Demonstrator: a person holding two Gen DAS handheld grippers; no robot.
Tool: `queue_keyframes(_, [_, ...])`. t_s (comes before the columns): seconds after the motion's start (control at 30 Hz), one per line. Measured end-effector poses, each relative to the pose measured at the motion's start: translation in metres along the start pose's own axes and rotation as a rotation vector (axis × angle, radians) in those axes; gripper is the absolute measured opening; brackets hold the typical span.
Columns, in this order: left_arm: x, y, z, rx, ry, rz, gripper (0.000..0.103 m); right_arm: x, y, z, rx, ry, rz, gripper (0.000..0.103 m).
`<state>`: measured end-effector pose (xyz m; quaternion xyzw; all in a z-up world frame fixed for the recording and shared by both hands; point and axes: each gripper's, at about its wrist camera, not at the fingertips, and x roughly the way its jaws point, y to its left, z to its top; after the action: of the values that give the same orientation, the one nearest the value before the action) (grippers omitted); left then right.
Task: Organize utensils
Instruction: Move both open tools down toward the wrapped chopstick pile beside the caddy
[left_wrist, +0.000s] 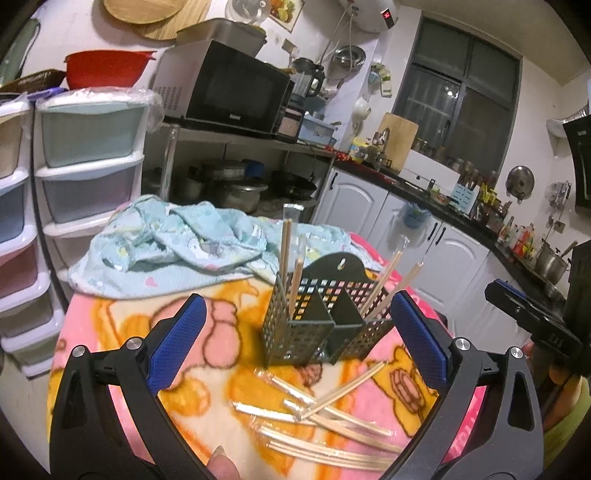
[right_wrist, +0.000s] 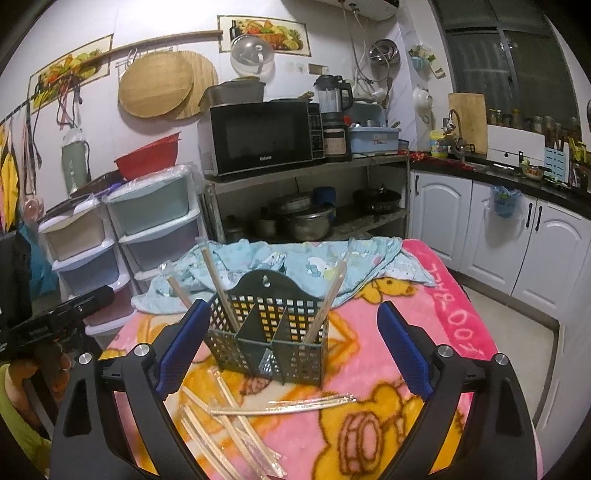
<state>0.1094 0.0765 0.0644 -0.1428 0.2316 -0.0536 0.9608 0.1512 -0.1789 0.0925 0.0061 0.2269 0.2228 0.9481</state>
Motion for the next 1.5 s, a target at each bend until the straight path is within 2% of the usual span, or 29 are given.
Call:
queue_keyframes(0.67, [0.019,0.034,-0.037,-0.073,0.120,0.054,0.092,0.030,0.021,-0.043,-0.047,0.161,0.037,0.089])
queue_keyframes(1.13, [0.038,0.056,-0.066,-0.093,0.229,0.076,0.092,0.057,0.018,-0.073,-0.063,0.260,-0.002,0.089])
queue_keyframes(1.4, [0.058,0.060,-0.086,-0.094,0.325,0.069,0.092,0.073,0.006,-0.088,-0.048,0.304,-0.037,0.089])
queue_keyframes(1.47, [0.064,0.060,-0.091,-0.099,0.342,0.062,0.086,0.075,0.003,-0.090,-0.041,0.312,-0.051,0.089])
queue_keyframes(1.5, [0.066,0.060,-0.093,-0.104,0.352,0.057,0.081,0.077,0.001,-0.091,-0.037,0.316,-0.057,0.089])
